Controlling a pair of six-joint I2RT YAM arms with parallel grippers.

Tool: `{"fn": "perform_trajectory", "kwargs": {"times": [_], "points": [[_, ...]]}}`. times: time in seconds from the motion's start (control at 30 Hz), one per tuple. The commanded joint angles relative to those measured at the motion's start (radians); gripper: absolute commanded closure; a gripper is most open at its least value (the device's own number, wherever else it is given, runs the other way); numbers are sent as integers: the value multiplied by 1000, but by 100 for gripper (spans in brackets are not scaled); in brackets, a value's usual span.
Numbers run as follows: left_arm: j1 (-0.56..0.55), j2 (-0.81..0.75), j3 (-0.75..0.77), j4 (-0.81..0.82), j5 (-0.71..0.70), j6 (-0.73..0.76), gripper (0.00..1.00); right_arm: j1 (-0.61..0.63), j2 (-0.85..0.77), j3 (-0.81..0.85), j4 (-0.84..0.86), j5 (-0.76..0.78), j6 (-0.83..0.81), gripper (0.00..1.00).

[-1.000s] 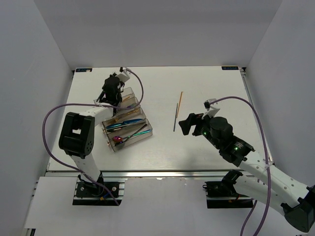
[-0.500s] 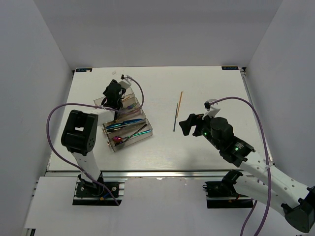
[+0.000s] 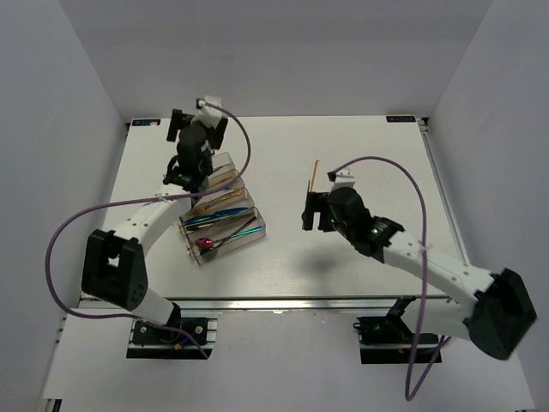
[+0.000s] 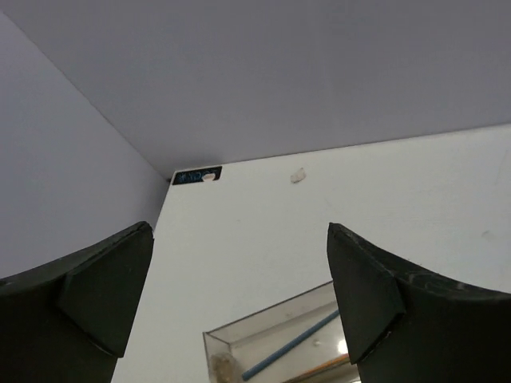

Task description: Sort the eating utensils into containers

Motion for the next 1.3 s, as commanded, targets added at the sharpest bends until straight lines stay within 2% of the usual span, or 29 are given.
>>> {"fn": "perform_trajectory", "kwargs": {"times": [0.0,0.03,0.07,0.1,0.2,0.23,0.3,0.33,0.4,0.43,0.5,0.53,0.6,0.67,0.77,0.9,1.03,1.27], "points": [[-8,-70,278,-374,-140,-315,2,-6,169,200,-116,154,93,11],[-8,-70,329,-489,-155,-388,2,-8,216,240,-179,176,102,11],[-8,-82,370,-583,-162,-548,2,-11,302,278,-205,196,114,11],[-8,-97,403,-747,-162,-618,2,-24,340,350,-231,229,129,11],[-8,-216,343,-911,-96,-798,2,-110,474,457,-258,152,117,12],[-8,-259,258,-926,-78,-821,2,-142,505,481,-259,112,116,18],[-8,-411,141,-902,-16,-847,2,-229,588,546,-236,28,99,26],[-8,-463,19,-882,-1,-839,2,-254,615,570,-226,6,85,35],[-8,-596,-95,-824,21,-792,2,-305,715,626,-207,-49,62,42],[-8,-628,-182,-811,18,-780,2,-314,756,716,-227,-54,45,48],[-7,-678,-238,-813,-8,-744,2,-330,883,822,-306,-36,31,49],[-8,-685,-255,-820,-19,-744,2,-331,925,919,-325,-31,21,52],[-8,-697,-286,-830,-10,-769,2,-334,1028,999,-373,-19,2,53],[-7,-708,-312,-817,57,-775,2,-336,1098,1082,-385,-8,-5,56],[-7,-703,-329,-820,120,-781,2,-337,1151,1136,-384,15,-8,56],[-7,-699,-341,-817,171,-784,2,-340,1200,1188,-397,43,-12,59],[-7,-703,-341,-819,179,-784,2,-343,1250,1232,-456,89,-2,66],[-7,-718,-342,-820,197,-779,2,-380,1267,1182,-469,17,18,78]]}}
